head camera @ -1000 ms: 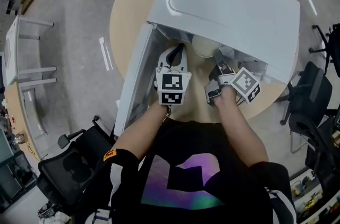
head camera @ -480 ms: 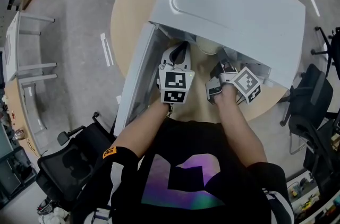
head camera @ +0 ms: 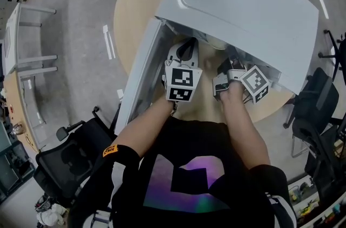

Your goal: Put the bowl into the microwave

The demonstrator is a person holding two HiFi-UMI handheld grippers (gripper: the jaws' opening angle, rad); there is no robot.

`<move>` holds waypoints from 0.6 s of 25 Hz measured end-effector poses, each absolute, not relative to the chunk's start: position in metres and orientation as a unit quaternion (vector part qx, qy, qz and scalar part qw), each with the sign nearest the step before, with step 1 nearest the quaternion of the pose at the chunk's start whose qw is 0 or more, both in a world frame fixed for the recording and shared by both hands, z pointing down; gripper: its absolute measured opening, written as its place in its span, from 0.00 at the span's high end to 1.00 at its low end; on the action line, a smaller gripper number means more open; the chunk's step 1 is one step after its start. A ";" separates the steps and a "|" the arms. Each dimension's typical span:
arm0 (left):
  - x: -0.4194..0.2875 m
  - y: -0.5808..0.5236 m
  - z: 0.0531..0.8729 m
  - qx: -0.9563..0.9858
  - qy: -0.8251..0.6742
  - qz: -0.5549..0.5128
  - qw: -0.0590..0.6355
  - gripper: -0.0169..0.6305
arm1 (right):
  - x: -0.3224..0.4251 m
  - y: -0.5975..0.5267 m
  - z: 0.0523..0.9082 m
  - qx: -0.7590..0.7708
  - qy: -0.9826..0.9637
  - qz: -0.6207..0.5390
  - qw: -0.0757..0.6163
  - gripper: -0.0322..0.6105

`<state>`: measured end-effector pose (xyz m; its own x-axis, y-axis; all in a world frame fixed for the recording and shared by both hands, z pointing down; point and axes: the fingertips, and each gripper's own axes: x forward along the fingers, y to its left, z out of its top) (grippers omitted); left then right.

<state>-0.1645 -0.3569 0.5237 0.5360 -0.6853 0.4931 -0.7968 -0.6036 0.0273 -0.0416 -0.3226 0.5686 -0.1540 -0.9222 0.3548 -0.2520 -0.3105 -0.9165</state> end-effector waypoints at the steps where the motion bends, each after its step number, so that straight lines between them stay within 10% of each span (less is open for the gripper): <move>1: -0.164 -0.360 0.525 0.867 -0.427 0.223 0.126 0.90 | -0.041 -0.326 0.570 -0.580 0.505 -0.566 0.297 0.87; 15: -0.167 -0.369 0.531 0.867 -0.423 0.228 0.131 0.90 | -0.037 -0.343 0.576 -0.591 0.490 -0.558 0.313 0.87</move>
<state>-0.1675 -0.3691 0.5306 0.5389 -0.6736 0.5058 -0.7930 -0.6082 0.0349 -0.0368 -0.3429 0.5760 -0.1046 -0.9295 0.3536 -0.2303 -0.3233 -0.9179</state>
